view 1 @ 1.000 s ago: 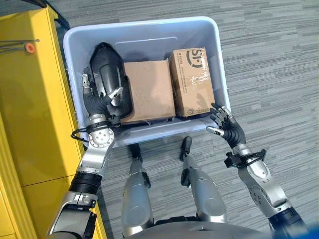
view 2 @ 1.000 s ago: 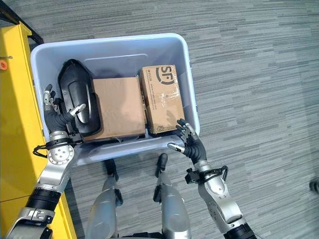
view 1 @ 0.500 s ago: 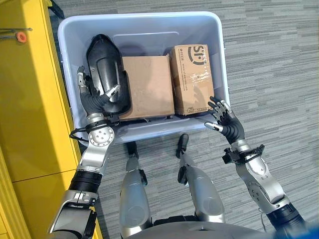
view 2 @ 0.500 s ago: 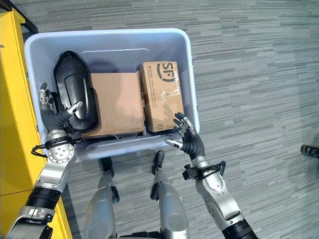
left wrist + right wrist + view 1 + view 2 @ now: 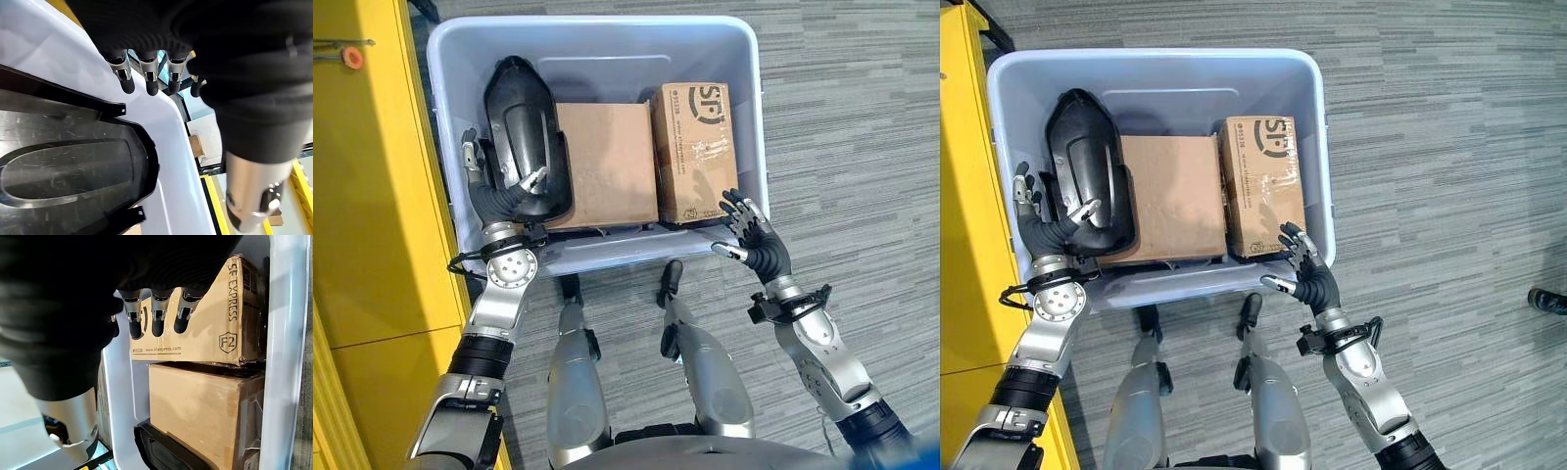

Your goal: Move parts from the plastic box to the shelf.

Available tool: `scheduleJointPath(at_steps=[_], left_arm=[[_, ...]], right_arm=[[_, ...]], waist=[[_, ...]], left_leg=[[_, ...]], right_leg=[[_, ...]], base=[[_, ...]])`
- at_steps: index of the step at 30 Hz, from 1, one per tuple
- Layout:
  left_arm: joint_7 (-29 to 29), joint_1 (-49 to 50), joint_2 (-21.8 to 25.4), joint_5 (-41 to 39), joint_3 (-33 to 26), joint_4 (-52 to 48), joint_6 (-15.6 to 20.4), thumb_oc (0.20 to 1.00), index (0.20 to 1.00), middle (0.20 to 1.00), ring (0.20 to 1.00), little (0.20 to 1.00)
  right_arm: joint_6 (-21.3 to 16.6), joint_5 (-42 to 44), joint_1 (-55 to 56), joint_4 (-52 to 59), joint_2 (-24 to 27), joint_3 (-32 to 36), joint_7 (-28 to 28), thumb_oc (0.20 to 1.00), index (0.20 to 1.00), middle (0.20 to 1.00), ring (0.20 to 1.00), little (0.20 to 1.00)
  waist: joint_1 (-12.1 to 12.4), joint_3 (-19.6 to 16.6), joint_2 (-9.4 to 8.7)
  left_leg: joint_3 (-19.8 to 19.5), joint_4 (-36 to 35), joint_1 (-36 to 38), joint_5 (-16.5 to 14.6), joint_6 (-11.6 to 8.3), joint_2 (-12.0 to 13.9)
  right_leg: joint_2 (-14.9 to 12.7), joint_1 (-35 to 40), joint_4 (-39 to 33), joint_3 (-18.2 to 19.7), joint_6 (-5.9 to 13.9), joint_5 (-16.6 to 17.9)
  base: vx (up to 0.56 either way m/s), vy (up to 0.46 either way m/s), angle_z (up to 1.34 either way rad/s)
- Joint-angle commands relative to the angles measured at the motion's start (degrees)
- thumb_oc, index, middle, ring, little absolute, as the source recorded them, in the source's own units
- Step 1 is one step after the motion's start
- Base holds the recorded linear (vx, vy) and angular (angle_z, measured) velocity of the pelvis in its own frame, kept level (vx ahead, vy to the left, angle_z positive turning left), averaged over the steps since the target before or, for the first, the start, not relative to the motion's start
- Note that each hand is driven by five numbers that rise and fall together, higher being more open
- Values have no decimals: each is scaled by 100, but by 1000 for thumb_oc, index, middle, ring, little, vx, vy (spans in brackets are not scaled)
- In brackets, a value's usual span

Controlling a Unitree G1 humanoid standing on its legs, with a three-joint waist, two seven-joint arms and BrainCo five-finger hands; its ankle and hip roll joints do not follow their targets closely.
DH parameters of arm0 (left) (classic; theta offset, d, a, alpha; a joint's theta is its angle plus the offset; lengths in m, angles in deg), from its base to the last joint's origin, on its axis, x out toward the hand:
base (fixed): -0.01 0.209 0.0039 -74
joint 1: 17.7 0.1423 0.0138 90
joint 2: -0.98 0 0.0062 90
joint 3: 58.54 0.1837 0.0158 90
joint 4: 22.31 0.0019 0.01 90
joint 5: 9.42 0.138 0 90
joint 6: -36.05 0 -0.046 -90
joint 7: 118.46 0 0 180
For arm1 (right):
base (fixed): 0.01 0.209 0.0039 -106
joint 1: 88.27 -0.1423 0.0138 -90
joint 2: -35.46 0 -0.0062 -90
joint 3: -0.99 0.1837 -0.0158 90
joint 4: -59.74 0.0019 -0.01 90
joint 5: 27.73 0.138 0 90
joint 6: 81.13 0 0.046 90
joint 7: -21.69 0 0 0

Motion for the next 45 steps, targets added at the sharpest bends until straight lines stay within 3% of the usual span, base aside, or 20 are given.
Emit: scheduleJointPath(at_steps=[1,11,32,45], left_arm=[[-161,-85,343,196,-261,-12,286,1000,1000,1000,1000,1000],[-220,-222,270,45,-207,500,229,1000,1000,1000,1000,1000],[-647,-220,496,-416,-805,833,341,1000,1000,1000,1000,1000],[-586,-480,729,-293,-667,1091,159,1000,1000,1000,1000,1000]], right_arm=[[-375,-43,-62,329,20,70,-13,1000,1000,1000,1000,1000],[-399,-109,-90,341,54,56,-42,1000,1000,1000,1000,1000],[-432,-52,-234,321,3,-31,-102,1000,1000,1000,1000,1000],[-436,-38,-215,394,25,-41,-65,1000,1000,1000,1000,1000]], waist=[[50,-140,-213],[40,-65,-311],[142,76,-607],[101,89,-698]], left_leg=[[-264,313,70,-331,-180,223],[-296,351,-62,-330,-173,228],[-514,567,-528,-373,-166,253],[-569,656,-705,-433,-145,231]], right_leg=[[-422,90,245,222,547,-147],[-409,9,253,195,552,-122],[-342,-99,188,43,571,-41],[-336,-160,163,10,595,-10]], base=[[0,0,0],[0,0,0],[0,-4,4],[2,1,1]])
